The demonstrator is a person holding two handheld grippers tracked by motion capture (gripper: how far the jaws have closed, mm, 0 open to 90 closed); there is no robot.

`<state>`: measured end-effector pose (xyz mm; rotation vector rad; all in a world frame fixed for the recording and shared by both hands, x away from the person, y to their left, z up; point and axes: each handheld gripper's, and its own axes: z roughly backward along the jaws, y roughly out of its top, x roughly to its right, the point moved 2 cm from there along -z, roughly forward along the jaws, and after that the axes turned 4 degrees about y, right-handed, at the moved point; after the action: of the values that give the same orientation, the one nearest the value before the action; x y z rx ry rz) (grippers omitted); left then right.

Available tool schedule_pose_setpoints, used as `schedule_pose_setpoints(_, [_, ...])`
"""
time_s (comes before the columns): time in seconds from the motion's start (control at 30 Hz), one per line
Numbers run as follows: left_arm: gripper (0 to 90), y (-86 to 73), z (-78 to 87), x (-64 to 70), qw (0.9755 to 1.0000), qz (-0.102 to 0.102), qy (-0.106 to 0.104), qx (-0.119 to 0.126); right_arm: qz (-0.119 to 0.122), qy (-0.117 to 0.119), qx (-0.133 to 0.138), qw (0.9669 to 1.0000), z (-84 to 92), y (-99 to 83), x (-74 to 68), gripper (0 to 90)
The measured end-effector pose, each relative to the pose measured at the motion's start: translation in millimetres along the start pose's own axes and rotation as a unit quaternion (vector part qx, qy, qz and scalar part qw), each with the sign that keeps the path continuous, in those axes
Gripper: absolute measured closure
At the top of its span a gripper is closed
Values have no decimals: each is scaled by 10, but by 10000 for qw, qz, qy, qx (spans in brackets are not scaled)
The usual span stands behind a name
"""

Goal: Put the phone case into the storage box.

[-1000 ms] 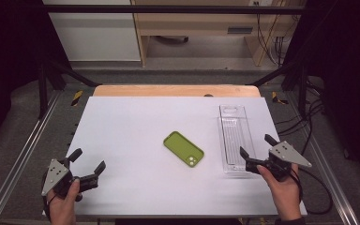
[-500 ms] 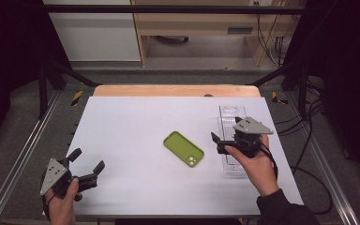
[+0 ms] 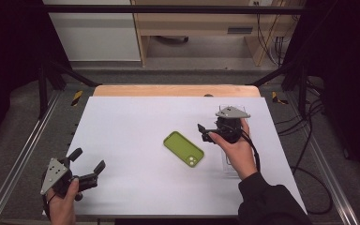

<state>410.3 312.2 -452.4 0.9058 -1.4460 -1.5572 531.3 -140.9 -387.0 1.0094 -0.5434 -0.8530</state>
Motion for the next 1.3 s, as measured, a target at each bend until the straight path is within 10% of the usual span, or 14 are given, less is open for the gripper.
schedule_pose_setpoints(1.3, [12,-6,-12,-5,10000,1,-33,-20,-51,308,-832,9960,-789,-211,-288,59])
